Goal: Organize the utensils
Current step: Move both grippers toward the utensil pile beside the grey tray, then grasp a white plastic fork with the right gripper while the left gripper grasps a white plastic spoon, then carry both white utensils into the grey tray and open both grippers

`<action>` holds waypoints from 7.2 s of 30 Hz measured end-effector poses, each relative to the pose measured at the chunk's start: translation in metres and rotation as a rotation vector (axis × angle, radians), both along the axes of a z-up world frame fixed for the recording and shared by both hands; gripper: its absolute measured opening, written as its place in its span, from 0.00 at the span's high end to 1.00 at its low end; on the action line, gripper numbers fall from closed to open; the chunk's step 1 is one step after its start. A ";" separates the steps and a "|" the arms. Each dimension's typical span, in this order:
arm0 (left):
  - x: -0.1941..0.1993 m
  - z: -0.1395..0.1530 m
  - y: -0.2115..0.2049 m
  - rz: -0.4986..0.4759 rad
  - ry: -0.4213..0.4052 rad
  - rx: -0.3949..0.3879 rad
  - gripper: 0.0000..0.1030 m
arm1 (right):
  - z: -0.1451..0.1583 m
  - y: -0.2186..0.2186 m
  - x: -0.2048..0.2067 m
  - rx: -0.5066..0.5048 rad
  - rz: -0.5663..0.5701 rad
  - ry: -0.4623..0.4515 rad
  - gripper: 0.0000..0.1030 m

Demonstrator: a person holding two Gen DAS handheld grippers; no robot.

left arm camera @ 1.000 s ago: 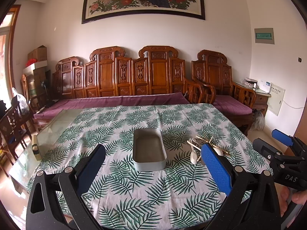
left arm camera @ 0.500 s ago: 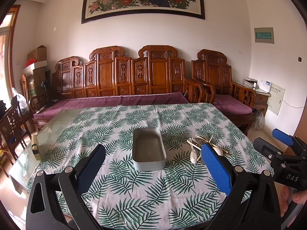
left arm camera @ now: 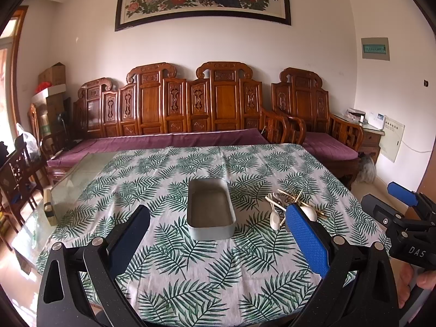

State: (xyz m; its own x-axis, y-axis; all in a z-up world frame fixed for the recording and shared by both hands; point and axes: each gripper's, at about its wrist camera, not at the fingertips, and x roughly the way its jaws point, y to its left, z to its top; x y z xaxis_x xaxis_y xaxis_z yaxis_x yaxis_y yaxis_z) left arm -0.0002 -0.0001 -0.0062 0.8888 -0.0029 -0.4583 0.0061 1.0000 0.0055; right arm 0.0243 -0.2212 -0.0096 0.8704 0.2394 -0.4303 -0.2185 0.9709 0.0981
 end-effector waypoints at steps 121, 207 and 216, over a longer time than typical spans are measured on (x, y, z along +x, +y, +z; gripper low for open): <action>0.319 -0.220 -0.142 -0.269 0.695 -0.014 0.82 | -0.165 -0.091 0.231 -0.081 0.113 0.515 0.95; 0.214 -0.105 0.112 -0.089 0.415 -0.141 0.93 | -0.142 0.179 0.277 -0.084 0.302 0.537 0.93; 0.198 -0.100 0.089 -0.126 0.385 -0.148 0.92 | -0.120 0.123 0.238 -0.130 0.259 0.469 0.93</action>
